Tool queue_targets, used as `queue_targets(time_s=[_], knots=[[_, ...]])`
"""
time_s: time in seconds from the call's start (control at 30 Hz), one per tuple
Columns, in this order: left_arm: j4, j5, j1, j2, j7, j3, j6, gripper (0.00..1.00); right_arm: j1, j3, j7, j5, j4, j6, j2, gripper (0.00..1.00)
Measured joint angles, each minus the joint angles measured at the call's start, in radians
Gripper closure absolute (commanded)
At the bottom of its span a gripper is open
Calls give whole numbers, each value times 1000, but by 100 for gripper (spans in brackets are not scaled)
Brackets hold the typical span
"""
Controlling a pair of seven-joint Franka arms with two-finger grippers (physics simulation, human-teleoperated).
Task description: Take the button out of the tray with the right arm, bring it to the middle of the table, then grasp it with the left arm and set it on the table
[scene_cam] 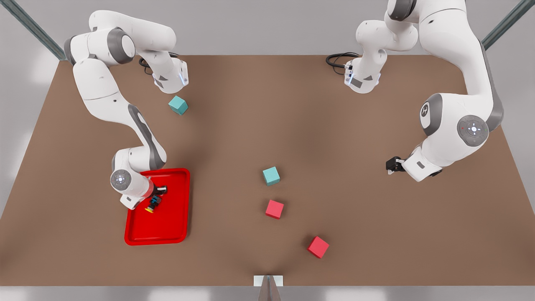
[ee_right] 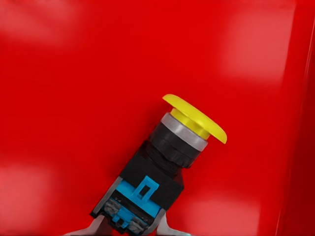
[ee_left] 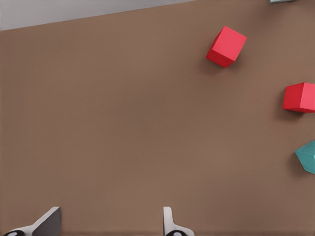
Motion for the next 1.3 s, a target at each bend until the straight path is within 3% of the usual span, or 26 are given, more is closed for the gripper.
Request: queue_targets(time_s=[0.27, 0.3, 0.37, 0.4, 0.43, 0.47, 0.87, 0.9, 0.97, 1.0, 1.1, 1.3], knots=[[0, 0, 0, 2, 1, 0, -1, 0, 6, 6, -57, -43, 44, -5, -42, 79], [0, 0, 0, 1, 1, 0, -1, 0, 8, 8, -61, -46, 50, -6, -42, 55], [1, 1, 0, 0, 0, 0, -1, 0, 26, 9, -59, -58, 85, -7, -35, 42], [1, 1, 0, 0, 1, 0, -1, 0, 29, 8, -53, -67, 100, -6, -28, 10], [1, 2, 0, 1, 1, 1, -1, 0, 30, 6, -37, -84, 109, -5, -23, 0], [0, 2, 1, 2, 0, 1, -1, 0, 32, 5, -20, -97, 119, -4, -13, 0], [2, 2, -1, 14, -3, 0, 2, 0, 57, 3, -9, -70, 303, 19, 162, 0], [2, 2, 0, 15, -4, 0, 3, 0, 48, -2, -14, -78, 301, 30, 175, 4], [1, 2, 0, 18, -4, 0, 3, 0, 41, -7, -25, -87, 290, 48, 184, 29], [1, 2, 0, 19, -4, 0, 4, 0, 40, -8, -32, -89, 285, 54, 186, 37], [1, 2, 0, 19, -5, 0, 3, 0, 48, -9, -54, -84, 282, 67, 182, 79], [1, 3, 0, 18, -4, 0, 2, 0, 123, 49, -110, -74, 323, -2, 54, 79]])
